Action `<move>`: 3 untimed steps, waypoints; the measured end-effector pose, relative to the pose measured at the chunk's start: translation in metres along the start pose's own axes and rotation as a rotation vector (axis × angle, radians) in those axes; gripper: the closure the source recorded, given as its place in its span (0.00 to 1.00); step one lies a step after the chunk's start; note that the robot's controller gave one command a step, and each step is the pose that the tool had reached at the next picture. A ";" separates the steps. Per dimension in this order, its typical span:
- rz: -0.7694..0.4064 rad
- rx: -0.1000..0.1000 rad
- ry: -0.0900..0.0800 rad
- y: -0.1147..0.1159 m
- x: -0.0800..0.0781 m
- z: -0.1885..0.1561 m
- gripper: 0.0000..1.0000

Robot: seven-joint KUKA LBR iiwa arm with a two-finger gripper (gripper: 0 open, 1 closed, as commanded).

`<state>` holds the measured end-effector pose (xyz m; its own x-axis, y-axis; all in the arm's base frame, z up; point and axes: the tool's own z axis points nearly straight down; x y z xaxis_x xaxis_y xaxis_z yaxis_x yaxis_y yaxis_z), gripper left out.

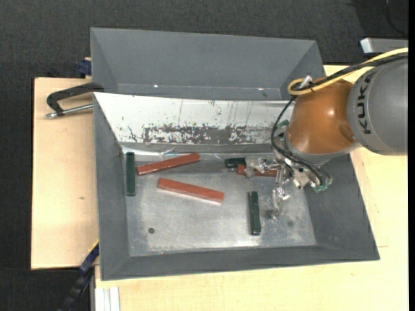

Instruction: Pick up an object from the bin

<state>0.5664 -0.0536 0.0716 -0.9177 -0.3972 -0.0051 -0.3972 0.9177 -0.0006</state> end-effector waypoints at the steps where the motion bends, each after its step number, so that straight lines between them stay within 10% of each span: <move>1: -0.164 0.003 -0.003 0.011 0.016 -0.001 0.00; 2: -0.596 -0.003 0.004 0.035 0.039 0.001 1.00; 3: -0.596 -0.003 0.004 0.035 0.039 0.001 1.00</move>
Offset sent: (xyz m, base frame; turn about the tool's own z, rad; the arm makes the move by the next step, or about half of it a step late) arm -0.0502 0.0153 -0.0016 -0.5969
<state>0.5169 -0.0369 0.0706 -0.5369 -0.8436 -0.0014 -0.8436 0.5369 0.0009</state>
